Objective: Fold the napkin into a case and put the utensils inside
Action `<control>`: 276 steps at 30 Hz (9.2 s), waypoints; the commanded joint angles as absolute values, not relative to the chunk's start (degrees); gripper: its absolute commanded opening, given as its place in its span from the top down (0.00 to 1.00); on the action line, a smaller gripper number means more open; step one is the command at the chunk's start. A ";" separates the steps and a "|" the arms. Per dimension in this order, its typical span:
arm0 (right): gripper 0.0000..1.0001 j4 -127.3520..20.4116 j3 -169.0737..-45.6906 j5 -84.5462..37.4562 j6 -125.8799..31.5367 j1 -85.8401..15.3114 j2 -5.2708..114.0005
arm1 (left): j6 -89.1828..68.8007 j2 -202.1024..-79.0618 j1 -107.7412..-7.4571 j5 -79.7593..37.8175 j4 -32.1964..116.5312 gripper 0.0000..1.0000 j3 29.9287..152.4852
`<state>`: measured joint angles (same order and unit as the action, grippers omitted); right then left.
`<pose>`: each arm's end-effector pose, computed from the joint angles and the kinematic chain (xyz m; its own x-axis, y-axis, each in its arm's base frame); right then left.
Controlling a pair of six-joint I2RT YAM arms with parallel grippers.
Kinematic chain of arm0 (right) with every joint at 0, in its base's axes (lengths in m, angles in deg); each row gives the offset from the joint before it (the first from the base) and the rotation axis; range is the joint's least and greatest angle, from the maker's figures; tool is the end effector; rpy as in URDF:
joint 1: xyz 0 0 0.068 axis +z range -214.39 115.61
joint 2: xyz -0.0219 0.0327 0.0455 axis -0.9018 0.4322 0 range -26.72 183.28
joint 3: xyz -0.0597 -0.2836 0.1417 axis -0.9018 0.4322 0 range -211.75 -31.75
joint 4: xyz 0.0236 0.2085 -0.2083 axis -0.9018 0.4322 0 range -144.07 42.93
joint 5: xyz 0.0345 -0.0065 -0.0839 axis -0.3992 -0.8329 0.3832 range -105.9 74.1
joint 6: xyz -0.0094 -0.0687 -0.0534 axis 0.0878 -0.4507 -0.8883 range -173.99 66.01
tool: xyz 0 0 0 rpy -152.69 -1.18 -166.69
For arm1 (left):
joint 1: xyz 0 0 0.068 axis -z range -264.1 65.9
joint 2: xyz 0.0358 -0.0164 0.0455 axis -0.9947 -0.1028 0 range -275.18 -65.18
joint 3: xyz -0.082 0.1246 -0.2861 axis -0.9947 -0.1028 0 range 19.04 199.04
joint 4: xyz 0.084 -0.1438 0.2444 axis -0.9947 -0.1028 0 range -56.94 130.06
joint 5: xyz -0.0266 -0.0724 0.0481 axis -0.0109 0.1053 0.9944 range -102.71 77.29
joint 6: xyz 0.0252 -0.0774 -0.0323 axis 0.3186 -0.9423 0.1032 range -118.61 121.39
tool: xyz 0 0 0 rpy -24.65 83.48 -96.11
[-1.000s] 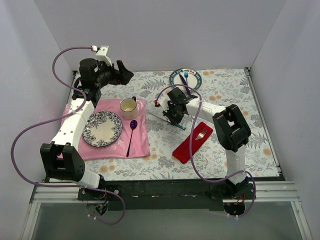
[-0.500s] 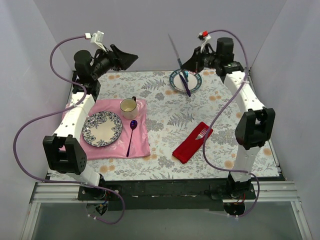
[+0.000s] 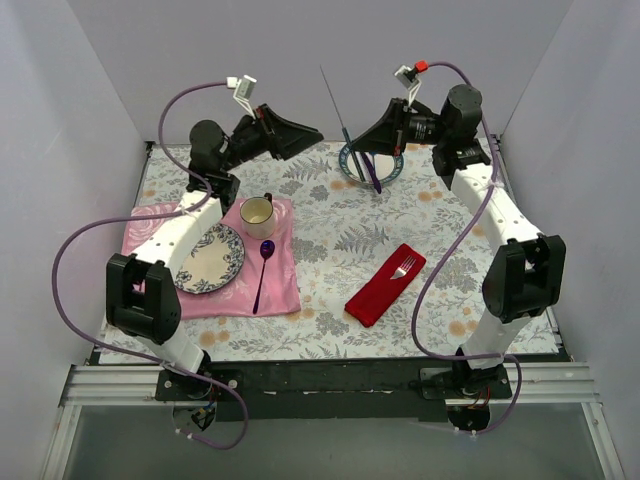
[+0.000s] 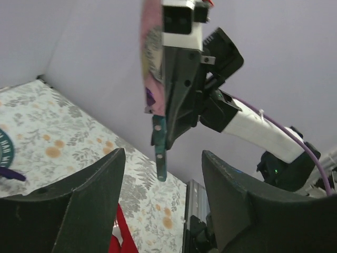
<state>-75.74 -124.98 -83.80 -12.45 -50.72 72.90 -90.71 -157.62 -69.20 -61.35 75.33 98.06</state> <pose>0.4283 0.1783 0.4798 -0.4430 0.1490 -0.8840 -0.8865 0.0741 0.4567 0.4077 -0.1687 0.4681 -0.8557 -0.4557 -0.2451 0.3285 -0.1124 -0.9378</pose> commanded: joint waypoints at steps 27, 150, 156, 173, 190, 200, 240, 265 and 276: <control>0.99 -86.06 -114.63 -87.10 -4.33 -48.39 62.06 | -91.42 -156.76 -58.61 -62.02 84.89 0.72 96.91; 0.44 -23.22 -85.89 -65.82 -63.39 -68.70 74.62 | -53.72 -190.24 -29.17 -16.84 -2.74 1.00 130.48; 0.48 -24.62 -85.36 -66.09 -62.78 -68.70 75.50 | -53.72 -191.65 -29.08 -17.72 -3.44 1.00 131.62; 0.70 -27.52 -83.52 -65.48 -62.16 -68.61 76.82 | -54.16 -192.00 -28.64 -20.36 -4.93 1.00 129.87; 0.99 -30.07 -82.64 -65.83 -60.14 -68.61 76.91 | -55.48 -189.81 -28.46 -21.32 -6.34 1.00 125.65; 0.99 -30.77 -82.55 -65.30 -59.08 -68.61 76.47 | -56.00 -187.78 -27.94 -20.97 -6.34 1.00 123.54; 0.99 -31.04 -82.02 -65.21 -58.82 -68.52 75.68 | -52.40 -184.70 -31.09 -18.42 2.61 0.67 128.02; 0.99 -30.95 -82.46 -66.79 -58.03 -68.43 76.12 | -56.36 -199.03 -36.55 -25.81 12.73 0.85 135.93; 0.99 -30.86 -83.08 -66.88 -57.94 -68.26 76.91 | -55.74 -202.64 -36.02 -25.54 13.26 0.84 138.74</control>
<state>-30.32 -82.51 -65.42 -58.39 -68.60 76.74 -56.30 -203.32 -36.40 -25.40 12.49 136.05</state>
